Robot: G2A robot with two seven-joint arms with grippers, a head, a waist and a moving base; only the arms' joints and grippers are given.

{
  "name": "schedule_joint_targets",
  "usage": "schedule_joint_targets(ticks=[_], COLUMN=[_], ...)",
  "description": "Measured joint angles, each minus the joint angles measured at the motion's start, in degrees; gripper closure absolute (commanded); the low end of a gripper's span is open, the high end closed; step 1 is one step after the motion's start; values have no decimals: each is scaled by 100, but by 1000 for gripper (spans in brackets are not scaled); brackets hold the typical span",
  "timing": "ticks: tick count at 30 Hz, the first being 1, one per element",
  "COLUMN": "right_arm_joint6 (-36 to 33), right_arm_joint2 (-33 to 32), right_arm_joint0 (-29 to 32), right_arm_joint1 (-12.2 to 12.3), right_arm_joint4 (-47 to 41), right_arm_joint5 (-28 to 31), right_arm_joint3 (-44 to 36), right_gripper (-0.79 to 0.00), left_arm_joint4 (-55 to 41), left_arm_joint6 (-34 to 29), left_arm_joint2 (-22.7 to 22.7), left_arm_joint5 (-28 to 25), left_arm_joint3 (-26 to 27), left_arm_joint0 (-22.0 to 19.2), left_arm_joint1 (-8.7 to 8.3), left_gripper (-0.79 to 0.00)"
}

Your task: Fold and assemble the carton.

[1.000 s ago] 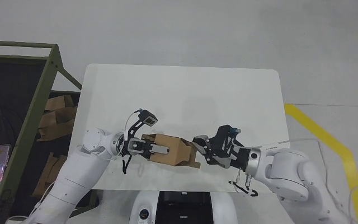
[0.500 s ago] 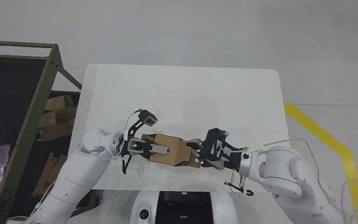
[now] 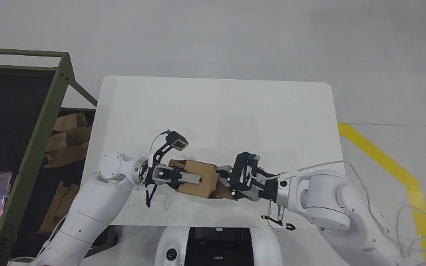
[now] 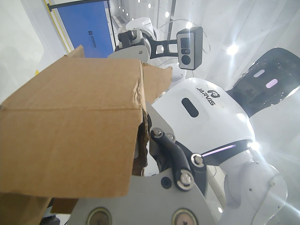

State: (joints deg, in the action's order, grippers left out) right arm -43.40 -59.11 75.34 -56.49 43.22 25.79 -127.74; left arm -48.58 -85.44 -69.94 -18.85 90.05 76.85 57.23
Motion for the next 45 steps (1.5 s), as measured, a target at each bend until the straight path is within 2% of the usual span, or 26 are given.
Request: schedule_joint_targets(ticks=[11,36,45], right_arm_joint6=[-106,-186,-71], right_arm_joint2=[238,534,134], right_arm_joint0=[-262,-614,-301], right_arm_joint1=[-59,-129,-48], right_arm_joint4=[-105,-409,-375], right_arm_joint5=[-89,141,95], right_arm_joint3=[168,500,247], right_gripper=[0,0,0], left_arm_joint4=[21,108,84], left_arm_joint6=[-6,-59,-78], left_arm_joint2=[-24,-102,-186], left_arm_joint5=[6,59,78], left_arm_joint3=[9,131,122], left_arm_joint0=[10,38,39], left_arm_joint1=[22,51,52], left_gripper=[0,0,0])
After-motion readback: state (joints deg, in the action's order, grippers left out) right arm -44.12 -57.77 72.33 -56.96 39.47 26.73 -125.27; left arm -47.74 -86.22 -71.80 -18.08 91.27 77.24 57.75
